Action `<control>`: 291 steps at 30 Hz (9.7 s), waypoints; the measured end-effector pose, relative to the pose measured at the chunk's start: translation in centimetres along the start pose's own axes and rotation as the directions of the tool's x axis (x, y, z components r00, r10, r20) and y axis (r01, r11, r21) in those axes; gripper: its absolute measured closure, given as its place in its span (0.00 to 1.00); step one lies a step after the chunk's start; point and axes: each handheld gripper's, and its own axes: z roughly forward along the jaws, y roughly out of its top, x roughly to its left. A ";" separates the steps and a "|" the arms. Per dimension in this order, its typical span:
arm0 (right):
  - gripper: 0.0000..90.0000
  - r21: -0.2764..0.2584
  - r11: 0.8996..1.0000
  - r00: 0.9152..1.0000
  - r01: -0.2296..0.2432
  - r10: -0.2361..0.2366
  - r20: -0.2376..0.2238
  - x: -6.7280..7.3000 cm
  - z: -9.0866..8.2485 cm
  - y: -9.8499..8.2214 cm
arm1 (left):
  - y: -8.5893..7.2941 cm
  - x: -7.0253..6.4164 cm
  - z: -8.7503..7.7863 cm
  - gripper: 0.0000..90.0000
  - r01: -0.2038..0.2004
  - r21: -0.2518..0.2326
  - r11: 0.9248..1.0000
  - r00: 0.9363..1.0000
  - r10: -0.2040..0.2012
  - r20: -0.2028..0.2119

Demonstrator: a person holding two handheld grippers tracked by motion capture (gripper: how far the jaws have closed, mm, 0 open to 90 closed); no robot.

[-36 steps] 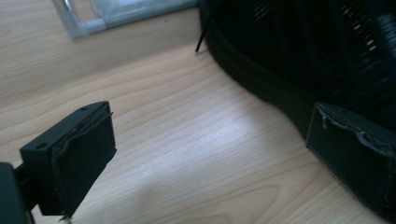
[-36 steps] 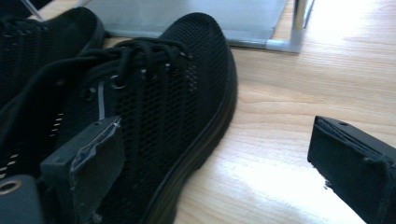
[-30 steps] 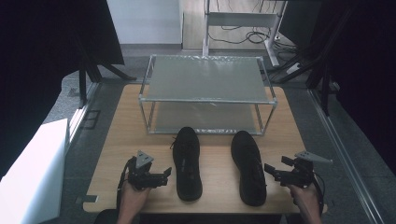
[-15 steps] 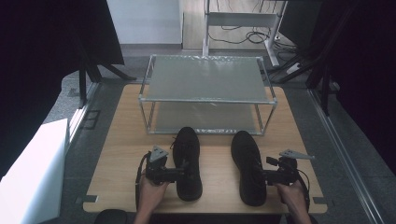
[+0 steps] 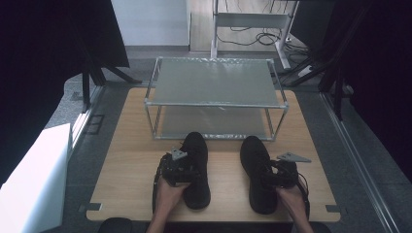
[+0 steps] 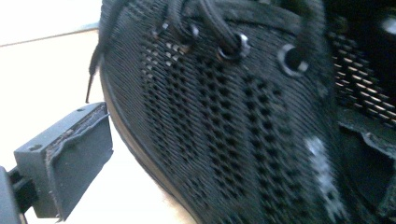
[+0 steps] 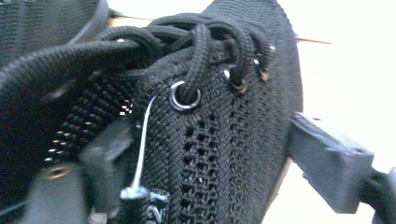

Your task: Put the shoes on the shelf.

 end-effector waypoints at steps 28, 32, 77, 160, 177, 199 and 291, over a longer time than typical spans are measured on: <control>0.83 -0.079 0.967 0.970 -0.244 0.243 -0.014 -2.1 -0.7 0.3 | -1.3 5.4 -2.1 0.88 0.186 -0.051 0.981 0.980 -0.181 0.088; 0.83 -0.073 0.939 0.939 -0.336 0.327 -0.109 -2.7 -0.6 0.2 | -1.4 6.1 -2.0 0.89 0.228 -0.054 0.972 0.962 -0.217 0.165; 0.83 -0.181 0.859 0.829 -0.479 0.375 -0.415 2.4 -5.1 7.5 | 4.6 2.3 -8.6 0.89 0.312 -0.273 0.910 0.925 -0.224 0.308; 0.82 -0.263 0.836 0.875 -0.482 0.475 -0.095 0.7 5.8 28.0 | 27.4 5.8 -1.4 0.86 0.370 -0.204 0.906 0.921 -0.387 -0.048; 0.68 -0.238 0.882 0.910 -0.407 0.413 -0.026 1.3 6.9 28.6 | 28.4 4.8 -0.1 0.72 0.318 -0.165 0.934 0.941 -0.332 -0.069; 0.31 -0.289 0.871 0.903 -0.397 0.314 -0.292 0.0 5.1 27.4 | 26.2 6.1 -3.4 0.38 0.290 -0.280 0.915 0.953 -0.248 0.175; 0.65 -0.218 0.954 0.915 -0.206 0.109 -0.388 2.8 4.0 16.3 | 15.7 0.3 -1.6 0.43 0.062 -0.264 0.963 0.957 0.018 0.290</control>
